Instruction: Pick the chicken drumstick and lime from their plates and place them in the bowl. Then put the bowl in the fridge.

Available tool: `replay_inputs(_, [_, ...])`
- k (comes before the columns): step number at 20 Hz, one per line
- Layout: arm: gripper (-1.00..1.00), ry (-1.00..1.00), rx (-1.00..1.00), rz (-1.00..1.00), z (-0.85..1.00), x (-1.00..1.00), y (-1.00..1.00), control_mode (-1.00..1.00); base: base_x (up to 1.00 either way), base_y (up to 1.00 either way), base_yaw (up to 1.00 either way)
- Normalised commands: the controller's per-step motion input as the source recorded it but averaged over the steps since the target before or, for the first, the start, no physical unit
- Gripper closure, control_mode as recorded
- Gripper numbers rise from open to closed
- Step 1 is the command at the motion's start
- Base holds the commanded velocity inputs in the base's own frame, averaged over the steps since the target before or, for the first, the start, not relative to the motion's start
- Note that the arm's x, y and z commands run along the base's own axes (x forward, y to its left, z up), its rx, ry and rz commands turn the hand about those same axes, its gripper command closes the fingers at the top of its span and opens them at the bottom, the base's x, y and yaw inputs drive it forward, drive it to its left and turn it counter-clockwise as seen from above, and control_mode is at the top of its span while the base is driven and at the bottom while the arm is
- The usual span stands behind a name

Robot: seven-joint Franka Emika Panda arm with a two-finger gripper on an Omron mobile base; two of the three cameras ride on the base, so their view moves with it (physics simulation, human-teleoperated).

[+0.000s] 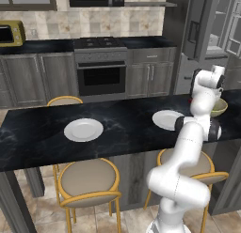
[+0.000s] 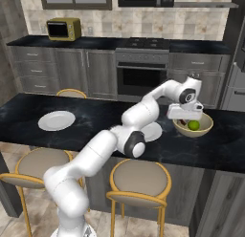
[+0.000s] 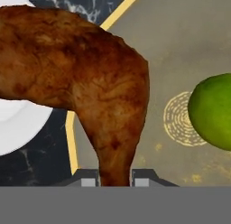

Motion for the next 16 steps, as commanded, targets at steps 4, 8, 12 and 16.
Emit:
replay_inputs(4, [1.00,0.05,0.16,0.00,0.07,0.01,-0.30,-1.00,0.00,0.00,0.00])
replay_inputs(8, [1.00,0.03,0.16,0.00,0.17,0.02,-0.30,-1.00,0.00,0.00,0.00])
replay_inputs(12, [1.00,0.00,0.18,0.00,0.33,0.05,-0.17,-1.00,0.00,0.00,0.00])
replay_inputs(16, [1.00,0.01,0.16,0.00,0.40,0.16,-0.13,-1.00,0.00,0.00,0.00])
